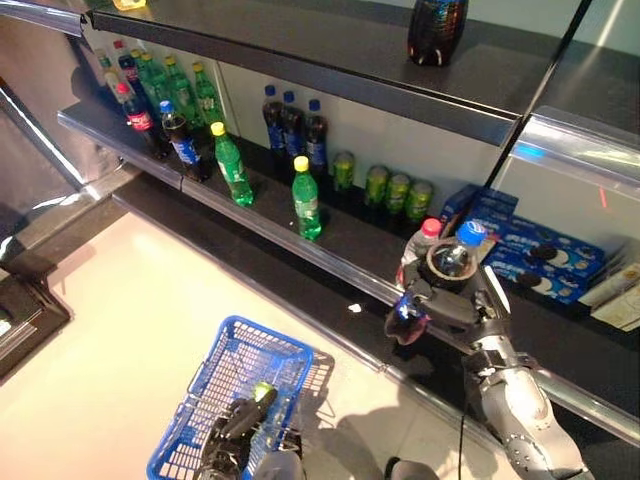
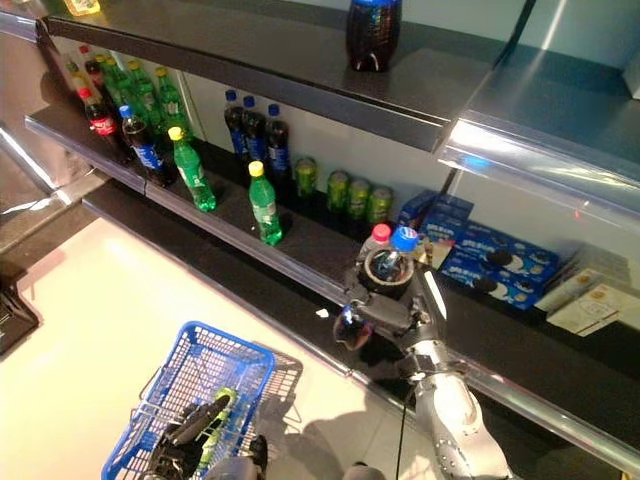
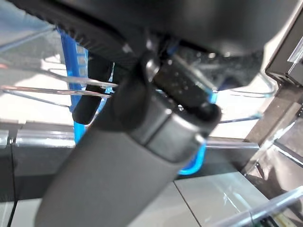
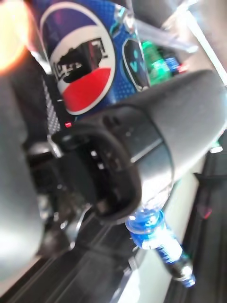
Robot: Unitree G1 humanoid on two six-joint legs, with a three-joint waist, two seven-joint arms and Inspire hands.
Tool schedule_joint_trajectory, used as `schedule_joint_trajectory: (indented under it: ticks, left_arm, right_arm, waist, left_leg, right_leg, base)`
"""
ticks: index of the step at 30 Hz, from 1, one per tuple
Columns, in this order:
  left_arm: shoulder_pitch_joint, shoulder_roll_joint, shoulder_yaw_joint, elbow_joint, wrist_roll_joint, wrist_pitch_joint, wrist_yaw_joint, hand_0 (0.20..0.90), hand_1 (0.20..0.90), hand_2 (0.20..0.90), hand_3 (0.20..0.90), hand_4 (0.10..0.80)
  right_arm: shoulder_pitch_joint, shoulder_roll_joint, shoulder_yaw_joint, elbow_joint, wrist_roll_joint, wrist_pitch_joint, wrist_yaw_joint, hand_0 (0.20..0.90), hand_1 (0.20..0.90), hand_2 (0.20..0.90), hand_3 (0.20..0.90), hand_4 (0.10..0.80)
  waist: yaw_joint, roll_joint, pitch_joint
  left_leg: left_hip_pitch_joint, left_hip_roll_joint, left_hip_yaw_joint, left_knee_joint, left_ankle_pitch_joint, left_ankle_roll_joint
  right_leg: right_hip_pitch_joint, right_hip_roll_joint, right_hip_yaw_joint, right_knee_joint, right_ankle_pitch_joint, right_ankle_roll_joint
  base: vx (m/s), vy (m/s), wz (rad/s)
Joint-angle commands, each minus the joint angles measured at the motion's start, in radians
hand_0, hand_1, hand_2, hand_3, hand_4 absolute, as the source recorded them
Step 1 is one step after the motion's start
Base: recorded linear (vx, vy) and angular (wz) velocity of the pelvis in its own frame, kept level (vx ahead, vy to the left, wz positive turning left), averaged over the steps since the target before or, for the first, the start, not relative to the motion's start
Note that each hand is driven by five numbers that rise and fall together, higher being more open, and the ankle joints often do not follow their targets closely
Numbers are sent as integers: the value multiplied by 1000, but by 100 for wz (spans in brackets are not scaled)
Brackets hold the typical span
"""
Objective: Pick up the drink and place into the basket.
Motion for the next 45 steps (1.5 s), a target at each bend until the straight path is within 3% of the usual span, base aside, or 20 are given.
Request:
schedule_joint_trajectory:
  ticks: [1,11,14,22,27,36,45]
  left_arm:
    - [-51,103,-38,-241,25,-125,-84,300,300,300,200,100]
    - [-34,159,-128,-469,79,-93,-134,300,300,300,200,100]
    - [-44,190,-165,-590,54,-59,-162,300,300,300,200,100]
    - [-78,234,-208,-775,-37,-57,-218,300,300,300,200,100]
    - [-121,256,-228,-882,-125,-32,-316,300,300,300,200,100]
    - [-233,243,-274,-977,-176,45,-412,300,300,300,200,100]
    - [-230,202,-275,-1026,-229,209,-560,300,300,300,200,100]
  right_arm:
    - [-242,-13,-14,-235,47,-123,55,300,300,300,200,100]
    - [-347,35,109,-245,-6,-106,-28,300,300,300,200,100]
    - [-397,46,148,-212,-36,-86,-96,300,300,300,200,100]
    - [-438,96,215,-129,-15,-94,-180,300,300,300,200,100]
    - [-445,127,271,-53,-33,-113,-232,300,300,300,200,100]
    - [-480,214,365,124,-119,-107,-285,300,300,300,200,100]
    - [-505,293,401,393,-185,-87,-349,300,300,300,200,100]
  waist:
    - [28,-12,-32]
    - [81,1,-17]
    - [108,9,-3]
    - [150,22,27]
    - [174,28,31]
    - [202,42,30]
    - [251,53,24]
  left_leg:
    - [11,23,-23,95,-61,-29]
    - [-11,1,-69,87,-60,-24]
    - [-35,-13,-102,102,-59,-24]
    - [-69,-38,-158,115,-51,-20]
    - [-80,-55,-188,105,-44,-14]
    - [-83,-83,-228,96,-39,-5]
    - [-91,-109,-274,104,-41,3]
  right_leg:
    - [-14,6,14,-45,76,0]
    - [-22,-4,-24,-42,72,-6]
    - [-30,-12,-47,-35,74,-10]
    - [-39,-27,-90,-25,80,-14]
    - [-40,-36,-117,-29,86,-11]
    - [-30,-50,-151,-31,93,-11]
    - [-16,-68,-191,-31,95,-12]
  base:
    - [-38,18,8]
    - [-38,20,11]
    - [-46,21,24]
    - [-37,16,25]
    - [-16,6,19]
    - [10,14,20]
    - [27,25,18]
